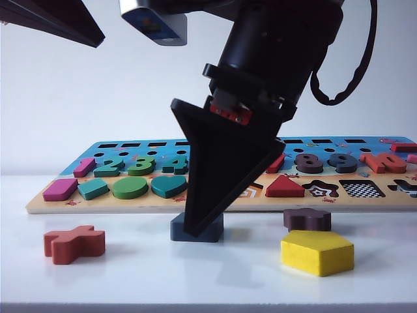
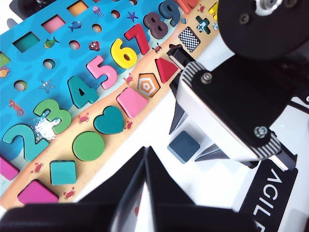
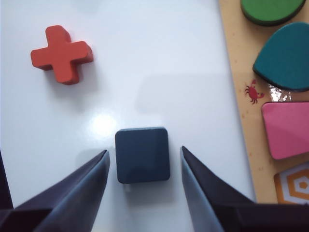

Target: Insert the cube into the slot.

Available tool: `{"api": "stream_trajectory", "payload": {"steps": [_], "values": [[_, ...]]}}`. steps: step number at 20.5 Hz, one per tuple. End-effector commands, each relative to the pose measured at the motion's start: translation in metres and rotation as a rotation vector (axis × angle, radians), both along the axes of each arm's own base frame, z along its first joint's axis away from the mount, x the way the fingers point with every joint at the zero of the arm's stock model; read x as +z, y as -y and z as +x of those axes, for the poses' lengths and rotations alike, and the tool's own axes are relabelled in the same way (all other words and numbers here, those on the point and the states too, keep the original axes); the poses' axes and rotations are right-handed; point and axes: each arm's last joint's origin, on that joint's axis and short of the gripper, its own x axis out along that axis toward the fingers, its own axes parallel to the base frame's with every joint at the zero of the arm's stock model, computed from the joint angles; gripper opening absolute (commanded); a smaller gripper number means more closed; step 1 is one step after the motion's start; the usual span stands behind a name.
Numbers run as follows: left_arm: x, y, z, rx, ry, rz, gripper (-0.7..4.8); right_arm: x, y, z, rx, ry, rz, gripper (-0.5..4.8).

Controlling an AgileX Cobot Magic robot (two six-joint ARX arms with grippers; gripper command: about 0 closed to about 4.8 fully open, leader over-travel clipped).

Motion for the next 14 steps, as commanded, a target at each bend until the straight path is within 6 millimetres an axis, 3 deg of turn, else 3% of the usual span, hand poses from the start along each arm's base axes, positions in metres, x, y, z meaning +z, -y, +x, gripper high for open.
{"api": "stream_trajectory", "payload": {"steps": [1, 14], "values": [[0.0027, 0.0002, -0.0002, -0.008, 0.018, -0.013, 0.1, 0.0021, -0.0013, 0.0003, 0.002, 0.01, 0.015, 2.56], [0.0028, 0.0002, -0.0002, -0.008, 0.018, -0.013, 0.1, 0.0009, -0.0018, 0.0004, 0.005, 0.002, 0.015, 2.47]]}}
